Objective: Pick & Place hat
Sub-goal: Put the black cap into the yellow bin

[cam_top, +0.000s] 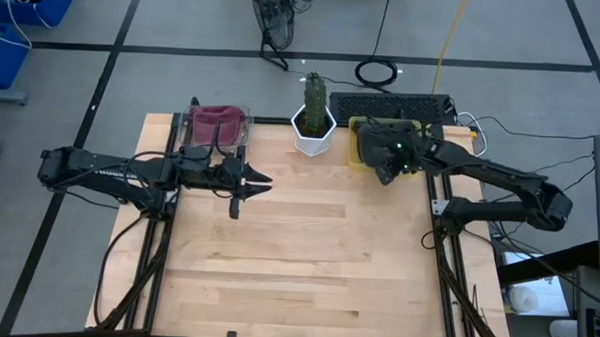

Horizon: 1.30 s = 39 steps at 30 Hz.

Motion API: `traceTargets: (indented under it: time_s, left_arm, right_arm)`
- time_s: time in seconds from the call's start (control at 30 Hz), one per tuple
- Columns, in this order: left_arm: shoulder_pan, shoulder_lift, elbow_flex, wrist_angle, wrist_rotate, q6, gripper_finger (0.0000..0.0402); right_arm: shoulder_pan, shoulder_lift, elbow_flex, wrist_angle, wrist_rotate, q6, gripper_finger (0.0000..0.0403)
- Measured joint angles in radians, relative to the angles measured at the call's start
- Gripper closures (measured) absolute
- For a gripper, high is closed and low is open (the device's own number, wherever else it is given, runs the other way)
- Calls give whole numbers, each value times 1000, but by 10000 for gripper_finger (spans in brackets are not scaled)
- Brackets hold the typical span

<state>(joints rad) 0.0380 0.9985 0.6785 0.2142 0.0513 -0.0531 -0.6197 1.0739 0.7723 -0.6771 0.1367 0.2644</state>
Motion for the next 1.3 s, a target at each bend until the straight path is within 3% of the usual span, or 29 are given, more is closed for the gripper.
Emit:
traceTargets:
  time_s: [0.27,0.6,0.77,1.13,1.3]
  left_arm:
    - [0,0,0,-1,0,17,311]
    - [0,0,0,-9,0,17,311]
    - [0,0,0,-10,0,16,311]
    - [0,0,0,-10,0,12,311]
    - [0,0,0,-9,0,6,311]
  right_arm:
    - [-48,144,0,168,30,-31,209]
    - [-119,311,2,209,46,-95,209]
    - [-117,263,-1,205,45,-127,209]
    - [-54,16,-4,127,47,-95,209]
    - [-53,-4,-4,196,134,-93,209]
